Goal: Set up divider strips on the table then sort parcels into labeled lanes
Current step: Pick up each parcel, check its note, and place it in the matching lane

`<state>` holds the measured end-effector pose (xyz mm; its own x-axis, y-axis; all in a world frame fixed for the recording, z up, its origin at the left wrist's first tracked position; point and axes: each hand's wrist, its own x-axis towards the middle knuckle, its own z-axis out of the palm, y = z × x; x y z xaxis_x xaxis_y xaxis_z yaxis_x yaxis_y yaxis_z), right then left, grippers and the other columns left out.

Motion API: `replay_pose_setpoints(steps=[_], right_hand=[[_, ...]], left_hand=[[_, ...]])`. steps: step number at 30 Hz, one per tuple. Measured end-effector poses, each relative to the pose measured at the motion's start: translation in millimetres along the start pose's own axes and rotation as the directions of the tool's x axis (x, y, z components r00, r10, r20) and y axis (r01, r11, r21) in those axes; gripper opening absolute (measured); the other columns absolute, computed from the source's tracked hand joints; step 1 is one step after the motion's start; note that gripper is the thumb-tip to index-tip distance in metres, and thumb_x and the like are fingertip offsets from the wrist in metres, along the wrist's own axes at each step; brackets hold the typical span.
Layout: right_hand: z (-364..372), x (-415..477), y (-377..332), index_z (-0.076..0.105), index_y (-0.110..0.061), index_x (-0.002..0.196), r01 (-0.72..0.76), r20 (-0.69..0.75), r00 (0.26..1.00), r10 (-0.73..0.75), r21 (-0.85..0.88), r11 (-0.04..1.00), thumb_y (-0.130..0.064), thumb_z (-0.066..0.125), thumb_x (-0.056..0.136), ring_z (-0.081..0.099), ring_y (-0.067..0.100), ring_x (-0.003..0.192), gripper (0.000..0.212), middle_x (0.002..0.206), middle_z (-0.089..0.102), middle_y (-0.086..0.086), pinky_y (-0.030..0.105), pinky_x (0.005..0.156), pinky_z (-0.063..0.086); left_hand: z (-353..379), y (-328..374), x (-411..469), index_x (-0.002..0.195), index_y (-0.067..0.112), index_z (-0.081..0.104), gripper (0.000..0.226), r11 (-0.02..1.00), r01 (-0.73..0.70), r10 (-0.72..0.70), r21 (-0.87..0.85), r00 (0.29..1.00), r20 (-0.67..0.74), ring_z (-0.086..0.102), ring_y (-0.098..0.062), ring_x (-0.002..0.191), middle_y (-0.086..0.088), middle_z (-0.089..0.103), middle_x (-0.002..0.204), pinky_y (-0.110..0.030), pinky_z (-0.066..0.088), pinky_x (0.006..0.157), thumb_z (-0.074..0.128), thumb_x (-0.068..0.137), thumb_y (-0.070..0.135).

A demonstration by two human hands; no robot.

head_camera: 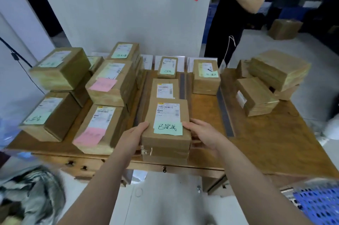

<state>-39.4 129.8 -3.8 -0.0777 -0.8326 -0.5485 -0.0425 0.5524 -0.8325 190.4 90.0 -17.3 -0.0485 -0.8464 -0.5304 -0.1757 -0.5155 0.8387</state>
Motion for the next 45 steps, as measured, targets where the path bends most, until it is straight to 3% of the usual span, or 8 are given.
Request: replay_pose_setpoints(steps=[5,11,20,30,34,37,39,45], right_hand=[[25,12,17,0.061,-0.03,0.12,-0.035,-0.099,0.994,0.038,0.026,0.999,-0.031,0.062,0.093,0.067,0.004,0.074,0.027,0.089,0.072,-0.014,0.017,0.054,0.051],[37,36,39,0.05,-0.01,0.139,-0.038,-0.22,0.975,0.025,-0.055,0.998,-0.018,0.067,0.089,0.064,0.016,0.102,0.053,0.12,0.066,0.001,0.033,0.09,0.054],[52,60,52,0.053,-0.015,0.137,0.038,-0.281,0.956,-0.088,-0.18,0.983,-0.015,0.063,0.092,0.06,0.007,0.091,0.046,0.124,0.065,-0.001,0.017,0.068,0.047],[41,61,39,0.051,-0.017,0.139,0.068,-0.349,0.908,-0.233,-0.425,0.903,-0.031,0.061,0.092,0.055,0.018,0.115,0.049,0.131,0.059,0.001,0.036,0.098,0.048],[18,48,17,0.049,-0.02,0.14,0.083,-0.371,0.867,-0.332,-0.55,0.831,-0.035,0.057,0.094,0.053,0.016,0.119,0.049,0.138,0.055,0.0,0.026,0.093,0.04],[-10,33,-2,0.049,-0.023,0.14,0.07,-0.402,0.819,-0.409,-0.637,0.767,-0.04,0.054,0.095,0.055,0.01,0.102,0.048,0.135,0.057,0.0,0.023,0.087,0.04],[-32,21,-12,0.049,-0.024,0.14,0.05,-0.428,0.793,-0.433,-0.663,0.747,-0.042,0.052,0.096,0.056,0.016,0.115,0.047,0.14,0.053,0.0,0.029,0.095,0.043],[-117,-11,-26,0.048,-0.018,0.141,0.007,-0.515,0.723,-0.461,-0.662,0.75,-0.037,0.048,0.098,0.052,0.021,0.123,0.047,0.139,0.055,0.002,0.031,0.094,0.043]], left_hand=[[-8,-25,25,0.096,0.025,0.075,0.026,0.999,-0.005,0.003,0.04,0.999,0.044,0.069,-0.021,0.091,0.005,0.077,0.085,-0.043,0.057,0.083,0.063,0.088,0.047],[-5,-40,40,0.127,0.025,0.062,0.031,0.991,-0.04,0.032,0.131,0.997,0.064,0.069,-0.018,0.086,0.01,0.07,0.094,-0.028,0.056,0.052,0.06,0.096,0.031],[-2,-50,61,0.141,0.02,0.052,0.042,0.974,-0.07,0.067,0.214,0.998,0.021,0.062,-0.013,0.091,0.007,0.065,0.108,-0.036,0.057,0.078,0.056,0.099,0.024],[4,-24,61,0.146,0.018,0.044,0.049,0.878,-0.174,0.199,0.447,0.98,-0.009,0.054,-0.023,0.126,-0.001,0.056,0.14,-0.043,0.047,0.104,0.052,0.1,0.03],[15,6,53,0.113,0.035,0.061,0.018,0.77,-0.371,0.418,0.519,0.908,0.03,0.066,-0.013,0.094,0.01,0.07,0.108,-0.022,0.046,0.06,0.053,0.098,0.031],[33,34,47,0.136,0.033,0.053,0.038,0.687,-0.424,0.498,0.59,0.866,0.042,0.063,-0.011,0.095,0.005,0.061,0.13,-0.021,0.044,0.06,0.054,0.098,0.035],[50,51,42,0.142,0.03,0.048,0.046,0.639,-0.447,0.55,0.626,0.835,0.034,0.057,-0.009,0.097,0.001,0.054,0.141,-0.015,0.036,0.059,0.054,0.098,0.035],[131,98,26,0.144,0.028,0.046,0.048,0.522,-0.597,0.628,0.609,0.753,0.199,0.048,-0.022,0.131,0.001,0.048,0.148,-0.038,0.04,0.105,0.052,0.098,0.04]])
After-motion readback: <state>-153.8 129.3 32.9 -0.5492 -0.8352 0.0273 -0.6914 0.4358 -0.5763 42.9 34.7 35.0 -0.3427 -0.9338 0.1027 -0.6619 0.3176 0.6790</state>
